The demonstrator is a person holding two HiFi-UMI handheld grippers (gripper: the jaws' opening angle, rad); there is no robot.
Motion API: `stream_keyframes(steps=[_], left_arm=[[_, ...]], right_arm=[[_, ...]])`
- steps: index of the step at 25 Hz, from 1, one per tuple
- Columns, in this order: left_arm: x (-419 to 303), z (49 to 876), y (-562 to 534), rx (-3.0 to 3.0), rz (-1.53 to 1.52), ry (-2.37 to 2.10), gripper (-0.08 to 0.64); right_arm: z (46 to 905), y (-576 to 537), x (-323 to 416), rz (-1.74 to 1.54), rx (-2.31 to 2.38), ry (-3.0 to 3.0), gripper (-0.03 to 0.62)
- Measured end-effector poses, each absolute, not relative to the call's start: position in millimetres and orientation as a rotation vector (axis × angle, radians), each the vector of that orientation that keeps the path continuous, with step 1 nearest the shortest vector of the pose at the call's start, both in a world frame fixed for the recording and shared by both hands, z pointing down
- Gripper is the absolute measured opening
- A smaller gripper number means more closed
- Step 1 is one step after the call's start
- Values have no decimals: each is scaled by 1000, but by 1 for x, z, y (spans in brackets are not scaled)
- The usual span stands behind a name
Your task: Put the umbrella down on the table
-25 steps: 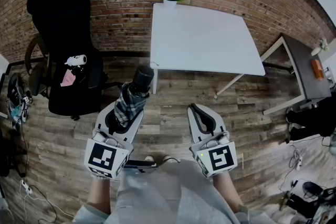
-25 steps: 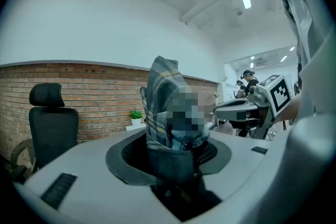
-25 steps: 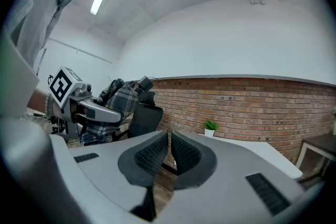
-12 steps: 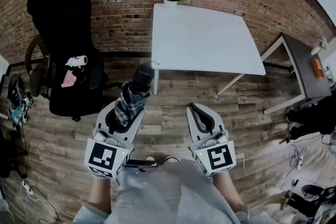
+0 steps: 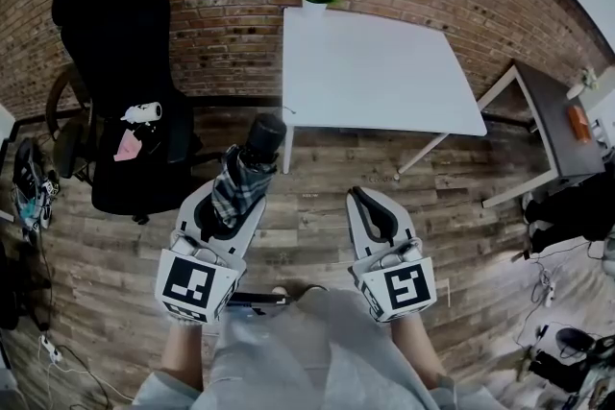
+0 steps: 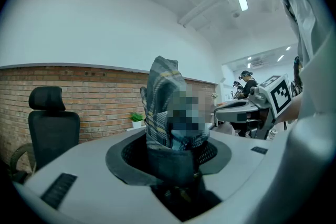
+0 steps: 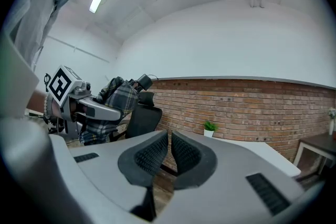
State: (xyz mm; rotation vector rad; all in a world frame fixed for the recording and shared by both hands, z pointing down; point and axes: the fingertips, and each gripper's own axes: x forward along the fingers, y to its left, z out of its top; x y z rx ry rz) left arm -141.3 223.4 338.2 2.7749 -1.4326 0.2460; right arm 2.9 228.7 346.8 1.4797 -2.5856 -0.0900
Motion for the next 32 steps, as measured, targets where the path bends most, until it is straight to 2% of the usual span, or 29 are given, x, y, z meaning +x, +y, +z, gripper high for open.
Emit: stream_keyframes(steps=[16, 32], left_arm=[[-147, 339, 218, 2800, 218, -1427, 213], [-112, 337, 82, 2759, 205, -1475, 213]], right_arm=[[345, 227, -1, -137, 1495, -2572, 49], [350, 78, 29, -146, 1442, -2646, 49]])
